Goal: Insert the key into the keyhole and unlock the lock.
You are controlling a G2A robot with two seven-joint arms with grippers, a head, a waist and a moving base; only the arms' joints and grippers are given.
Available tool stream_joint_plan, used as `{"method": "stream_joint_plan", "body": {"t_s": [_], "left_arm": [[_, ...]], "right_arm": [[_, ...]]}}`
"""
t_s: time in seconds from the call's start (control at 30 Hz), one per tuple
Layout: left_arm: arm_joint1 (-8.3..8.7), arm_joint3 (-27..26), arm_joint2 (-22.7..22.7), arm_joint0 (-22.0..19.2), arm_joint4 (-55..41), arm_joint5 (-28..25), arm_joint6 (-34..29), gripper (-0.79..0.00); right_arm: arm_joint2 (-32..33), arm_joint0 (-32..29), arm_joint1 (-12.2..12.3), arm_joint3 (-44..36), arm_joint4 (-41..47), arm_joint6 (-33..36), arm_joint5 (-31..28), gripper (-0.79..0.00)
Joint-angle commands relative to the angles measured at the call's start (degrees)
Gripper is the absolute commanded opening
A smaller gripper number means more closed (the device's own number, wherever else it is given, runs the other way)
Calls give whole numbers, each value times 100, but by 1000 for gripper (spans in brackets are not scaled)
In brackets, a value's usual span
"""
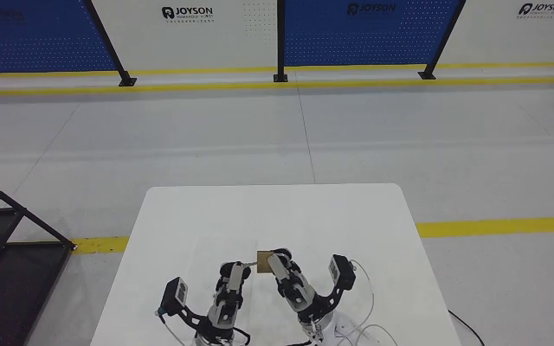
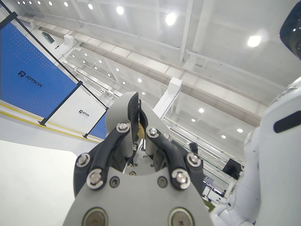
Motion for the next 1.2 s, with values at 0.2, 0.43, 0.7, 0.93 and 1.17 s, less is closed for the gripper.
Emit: {"method": "stream_joint_plan", "body": {"t_s": [0.2, 0.43, 0.7, 0.93, 1.17], "left_arm": [[1, 14, 24, -5, 5, -18, -49, -785], [7, 34, 49, 3, 59, -9, -151, -785], [12, 41, 61, 4, 118, 39, -177, -323], [20, 9, 45, 22, 131, 61, -155, -234], [57, 70, -107, 26, 151, -103, -159, -376]], "right_arm": [[-3, 1, -18, 14, -37, 55, 27, -785], [-16, -25, -26, -12, -143, 97, 26, -785], [25, -63, -28, -36, -209, 43, 0, -785], [79, -98, -24, -57, -219, 2, -42, -785], [183, -151, -2, -88, -173, 44, -114, -785]]}}
